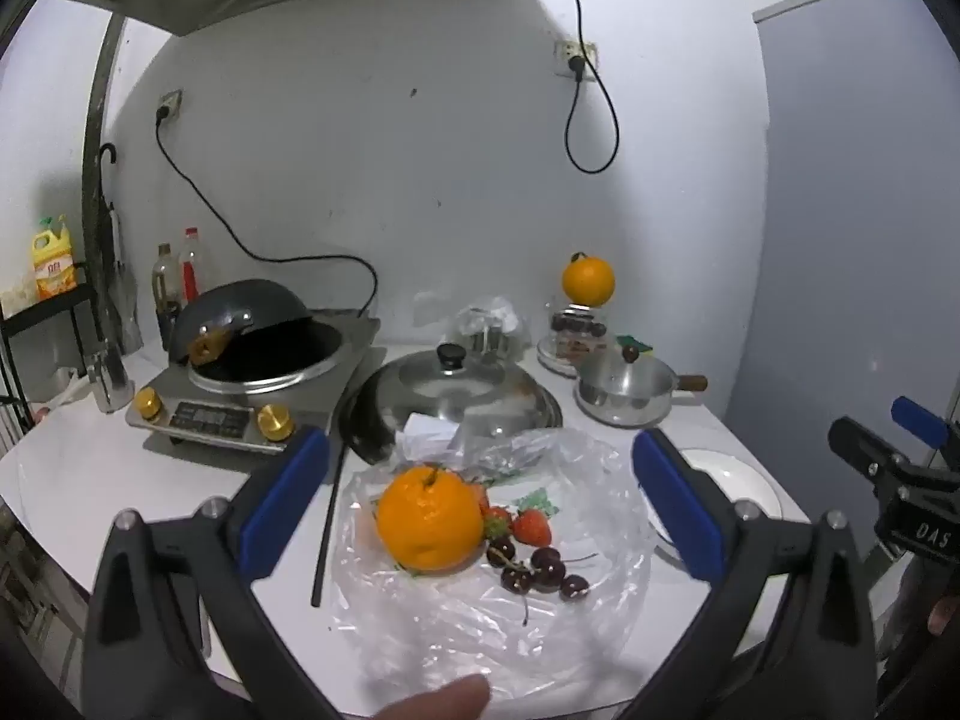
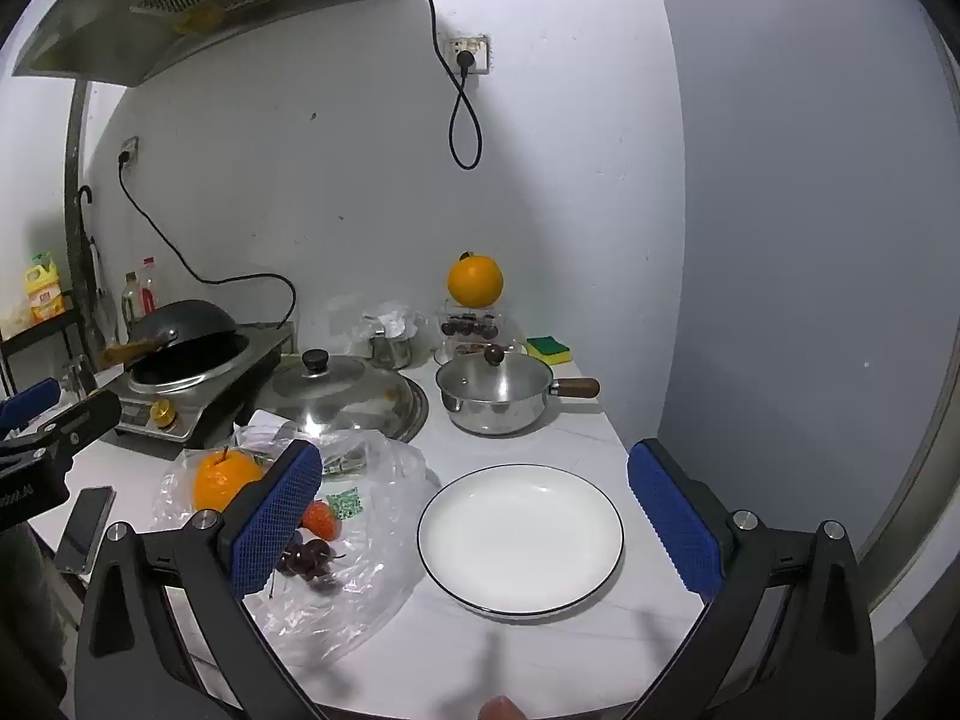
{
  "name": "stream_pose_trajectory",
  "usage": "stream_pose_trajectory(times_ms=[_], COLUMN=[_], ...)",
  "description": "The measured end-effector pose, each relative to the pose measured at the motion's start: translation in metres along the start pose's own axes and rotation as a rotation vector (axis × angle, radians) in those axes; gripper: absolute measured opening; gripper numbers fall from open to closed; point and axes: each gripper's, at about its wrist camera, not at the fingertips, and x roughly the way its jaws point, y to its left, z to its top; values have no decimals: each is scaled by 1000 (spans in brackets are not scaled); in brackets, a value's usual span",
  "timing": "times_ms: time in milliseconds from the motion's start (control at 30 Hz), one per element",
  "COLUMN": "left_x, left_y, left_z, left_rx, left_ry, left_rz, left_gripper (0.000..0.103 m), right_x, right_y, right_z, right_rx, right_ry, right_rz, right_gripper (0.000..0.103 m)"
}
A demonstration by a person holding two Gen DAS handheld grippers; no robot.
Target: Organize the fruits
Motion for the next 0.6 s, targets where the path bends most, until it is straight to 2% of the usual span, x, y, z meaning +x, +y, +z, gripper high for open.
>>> stream_pose_trajectory(times_ms=[100, 200, 267, 600], left_x=[-7, -1, -6, 6], left_y=[0, -1, 2, 7], left_z=[-1, 1, 1, -1], left_rx=[-18, -25, -40, -50], left_ry=[-12, 27, 9, 33], left_rz=[-5, -7, -11, -8], left_gripper=[102, 102, 102, 102], right_x=[1, 0, 0, 2], right_y=[0, 1, 2, 3], right_z=[0, 0, -3, 0], right_rx=[8, 4, 2, -1], right_ry=[1, -3, 1, 14], right_rz=[5, 6, 7, 10], right_gripper=[103, 103, 103, 103])
